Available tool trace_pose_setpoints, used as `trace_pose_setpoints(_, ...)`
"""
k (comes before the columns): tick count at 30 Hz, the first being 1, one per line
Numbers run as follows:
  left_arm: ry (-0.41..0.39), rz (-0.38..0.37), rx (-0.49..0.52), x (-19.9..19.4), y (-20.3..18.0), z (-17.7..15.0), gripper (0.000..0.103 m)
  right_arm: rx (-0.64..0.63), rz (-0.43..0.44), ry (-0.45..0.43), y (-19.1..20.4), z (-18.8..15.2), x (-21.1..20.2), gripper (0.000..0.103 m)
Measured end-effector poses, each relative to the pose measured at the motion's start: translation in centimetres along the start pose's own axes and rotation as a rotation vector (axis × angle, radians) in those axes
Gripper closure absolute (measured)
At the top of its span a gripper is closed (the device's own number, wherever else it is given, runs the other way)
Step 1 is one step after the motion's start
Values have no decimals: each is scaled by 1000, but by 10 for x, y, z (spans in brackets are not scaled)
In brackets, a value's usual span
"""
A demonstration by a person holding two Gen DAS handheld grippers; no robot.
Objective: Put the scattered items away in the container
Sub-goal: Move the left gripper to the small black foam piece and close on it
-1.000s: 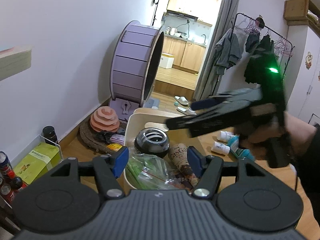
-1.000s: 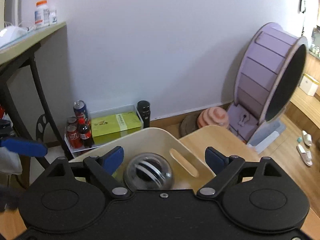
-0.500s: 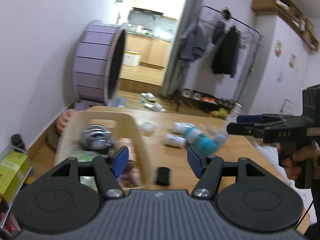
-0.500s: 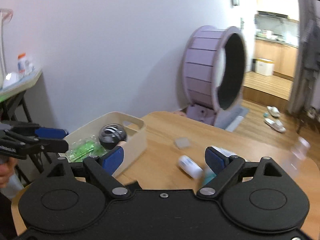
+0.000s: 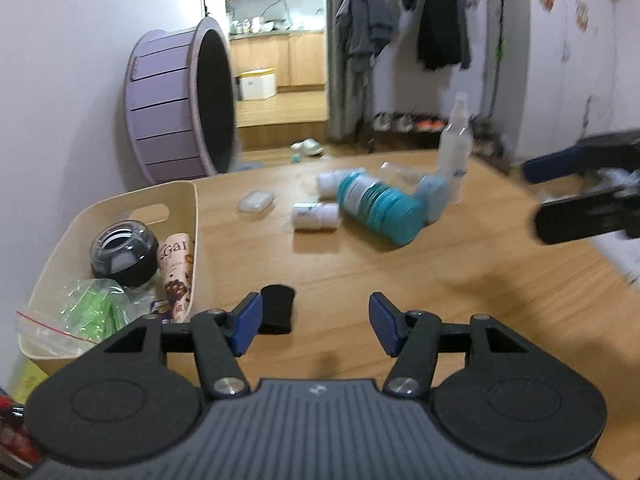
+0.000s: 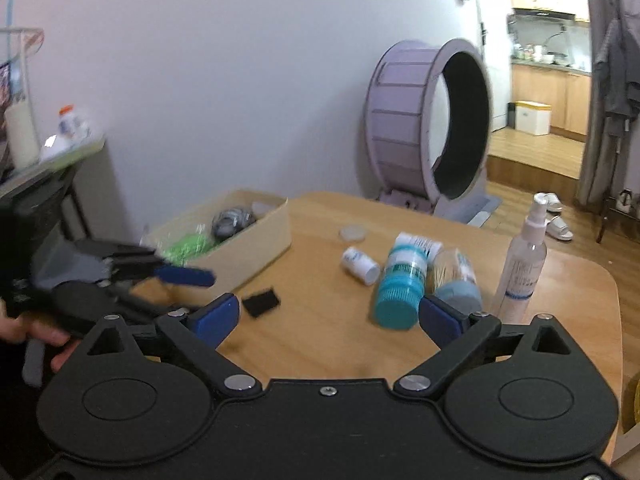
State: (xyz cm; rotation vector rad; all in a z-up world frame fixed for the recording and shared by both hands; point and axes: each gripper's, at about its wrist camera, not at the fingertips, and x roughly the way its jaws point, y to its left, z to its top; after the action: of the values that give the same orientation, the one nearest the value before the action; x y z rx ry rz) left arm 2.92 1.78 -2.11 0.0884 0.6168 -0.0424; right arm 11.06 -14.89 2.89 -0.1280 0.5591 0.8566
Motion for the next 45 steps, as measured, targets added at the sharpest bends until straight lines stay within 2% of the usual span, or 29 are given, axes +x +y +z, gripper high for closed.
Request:
trace_pose_setpoints(5,53,36,-8,20,-6,4,63,18,97,-8,-9,-11,-26,3)
trace_pose_setpoints(6,61,48,-20,23,-6,4,63,24,113,-16,-12,-11,-29,0)
trace_pose_setpoints(11,97,126,-33,41,-7,8,63,46,121,-34,-22,-15,-43,0)
trace_pose_setpoints(18,136,131,-41,55,-4,10,64,61,117,-30,-28,-19,-44,0)
trace_pose_setpoints(20,132,131,-42,54,-2,9,72,58,123,-33,-28,-20,-45,0)
trace_pose_setpoints(21,129,133,-38,54,-2,9,80,56,123,-34,-27,-21,-45,0)
trace_pose_setpoints(22,127,136,-39,54,0,9,84,55,123,-36,-27,-21,-46,0)
trace_pose_setpoints(23,125,135,-45,53,2,8,94,56,123,-38,-27,-21,-47,0)
trace_pose_setpoints(24,126,127,-52,51,5,8,98,57,122,-40,-27,-21,-48,0)
trace_pose_setpoints(27,123,93,-68,47,9,7,103,56,119,-45,-28,-21,-50,0)
trace_pose_setpoints(30,100,68,-73,37,8,6,103,55,118,-48,-27,-20,-51,0)
trace_pose_setpoints(33,79,91,-37,30,2,9,103,54,119,-49,-26,-20,-50,0)
trace_pose_setpoints(36,94,116,-17,36,1,12,98,52,120,-49,-25,-19,-49,0)
trace_pose_setpoints(40,127,141,-3,50,-1,12,96,47,120,-46,-24,-19,-49,0)
trace_pose_setpoints(43,126,162,17,55,-3,11,91,46,122,-46,-24,-19,-50,0)
trace_pose_setpoints(45,129,165,16,59,-2,11,82,48,119,-45,-24,-19,-50,0)
